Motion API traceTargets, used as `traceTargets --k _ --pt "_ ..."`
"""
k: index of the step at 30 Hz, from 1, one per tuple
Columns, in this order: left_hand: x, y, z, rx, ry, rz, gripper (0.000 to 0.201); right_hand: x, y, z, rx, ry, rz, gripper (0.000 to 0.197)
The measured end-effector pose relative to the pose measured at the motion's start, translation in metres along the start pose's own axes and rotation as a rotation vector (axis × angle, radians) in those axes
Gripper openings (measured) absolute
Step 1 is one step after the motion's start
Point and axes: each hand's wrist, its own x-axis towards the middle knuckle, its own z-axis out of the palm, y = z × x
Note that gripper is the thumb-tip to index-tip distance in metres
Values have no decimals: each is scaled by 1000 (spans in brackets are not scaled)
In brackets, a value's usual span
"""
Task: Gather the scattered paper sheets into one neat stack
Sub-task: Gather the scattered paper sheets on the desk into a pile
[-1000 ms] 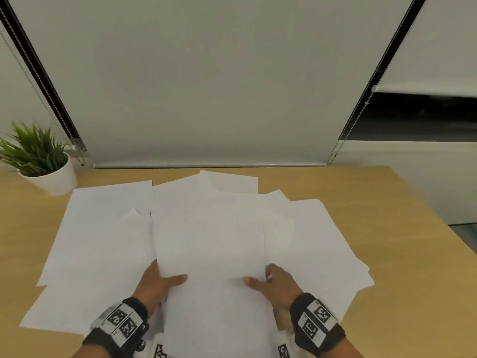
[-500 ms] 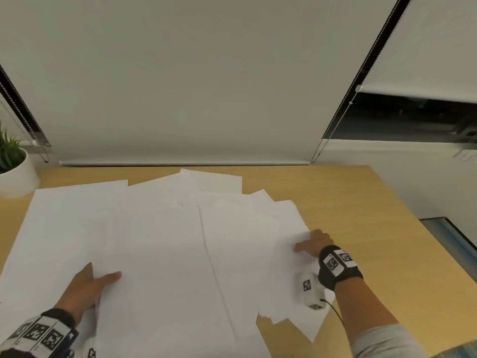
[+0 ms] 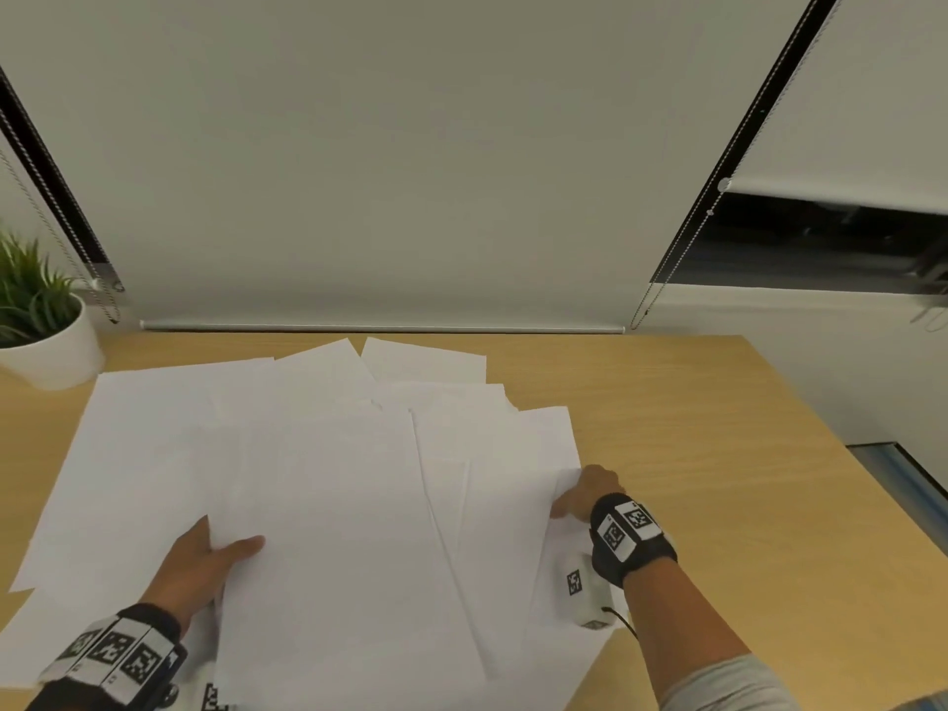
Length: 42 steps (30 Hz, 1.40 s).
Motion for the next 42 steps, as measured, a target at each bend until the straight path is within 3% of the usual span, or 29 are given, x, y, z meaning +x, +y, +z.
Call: traceTargets --k 5,9,12,18,22,24,28,29,31,32,35,38,42 --pt "-4 1 0 19 -1 14 50 0 0 -1 164 -63 -99 62" --pt "-9 4 -1 30 -8 16 45 -9 18 -31 220 -103 -143 43" --pt "-13 6 -1 40 -22 12 39 -20 40 -80 283 66 -167 39" --pt "-17 7 -2 17 -30 25 43 -48 71 -179 439 577 -252 42" --pt "-22 11 -2 40 -23 17 43 -82 50 -198 767 713 -449 39" --pt "-27 17 -2 32 -31 18 44 -98 30 -192 951 637 -542 38" --pt "-39 28 -1 31 -23 25 46 -106 -15 -140 1173 148 -641 20" --pt "-42 31 -1 18 -12 33 52 -105 -25 -120 1172 26 -644 27" --pt "-45 34 -1 -27 -12 -18 84 -98 -42 -73 1101 -161 -583 66" --pt "-43 34 -1 -49 -28 -42 99 -94 -49 -49 1063 -228 -538 68" --pt "-35 25 -7 -174 -60 -117 111 -89 -65 22 836 -291 -431 43" --pt "-36 25 -7 -144 -85 -116 113 -92 -72 75 593 -258 -435 39" --pt "-40 22 -2 -53 -33 0 61 -110 -78 101 148 -231 -509 66"
